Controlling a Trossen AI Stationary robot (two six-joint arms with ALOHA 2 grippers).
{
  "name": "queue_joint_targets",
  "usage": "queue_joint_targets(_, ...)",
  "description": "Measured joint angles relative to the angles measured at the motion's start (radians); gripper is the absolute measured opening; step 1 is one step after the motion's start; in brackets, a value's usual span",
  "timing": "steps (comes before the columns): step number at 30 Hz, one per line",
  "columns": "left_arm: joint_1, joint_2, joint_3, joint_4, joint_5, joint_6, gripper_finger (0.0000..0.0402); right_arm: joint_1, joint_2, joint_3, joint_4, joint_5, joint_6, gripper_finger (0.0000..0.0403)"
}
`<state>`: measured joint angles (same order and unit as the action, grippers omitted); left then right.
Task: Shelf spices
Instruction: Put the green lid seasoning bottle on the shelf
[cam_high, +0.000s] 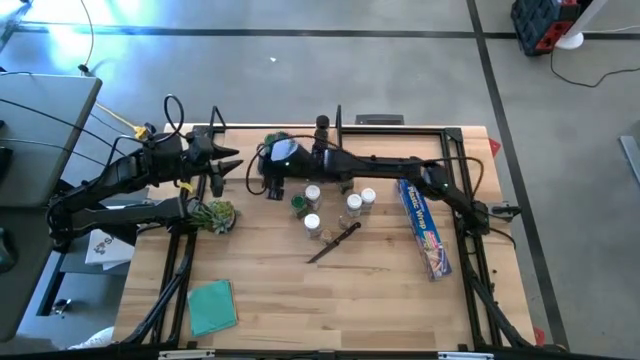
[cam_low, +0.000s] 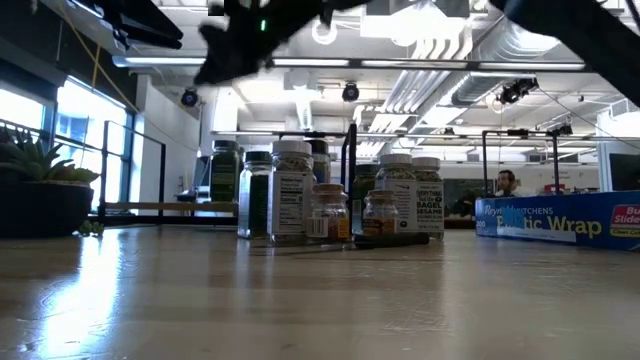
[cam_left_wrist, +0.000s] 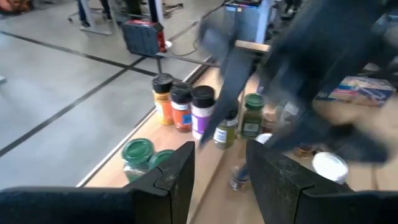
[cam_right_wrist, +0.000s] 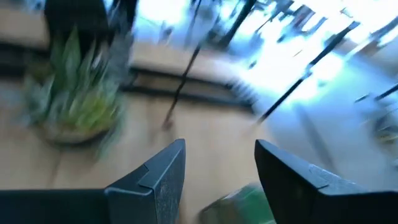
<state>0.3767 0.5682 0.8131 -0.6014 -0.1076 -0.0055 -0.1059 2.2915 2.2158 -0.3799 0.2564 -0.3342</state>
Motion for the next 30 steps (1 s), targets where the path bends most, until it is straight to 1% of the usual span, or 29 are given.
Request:
queue_joint_targets(3,0.000,0.000,0.000,0.001,-0.023,-0.001,0.0140,0.006,-0.056,0.022,0.021,0.053,-0.038,0.0187)
queue_joint_targets(7,0.000,0.000,0.000,-0.001,-0.030,-0.016,0.0140,0.006,-0.106,0.031,0.036,0.057,-0.030,0.0187)
queue_joint_targets(15,0.000,0.000,0.000,-0.005,-0.030,-0.017,0.0140,0.036,-0.163,0.030,-0.040,0.085,-0.025,0.0187)
queue_joint_targets(22,0.000,0.000,0.000,-0.004,-0.030,-0.017,0.0140,0.084,-0.176,0.030,-0.059,0.084,-0.025,0.0187)
queue_joint_targets(26,0.000,0.000,0.000,-0.003,-0.030,-0.017,0.0140,0.097,-0.174,0.029,-0.059,0.029,-0.048,0.0188)
queue_joint_targets(30,0.000,0.000,0.000,-0.003,-0.030,-0.017,0.0140,0.104,-0.171,0.029,-0.064,0.019,-0.040,0.0188)
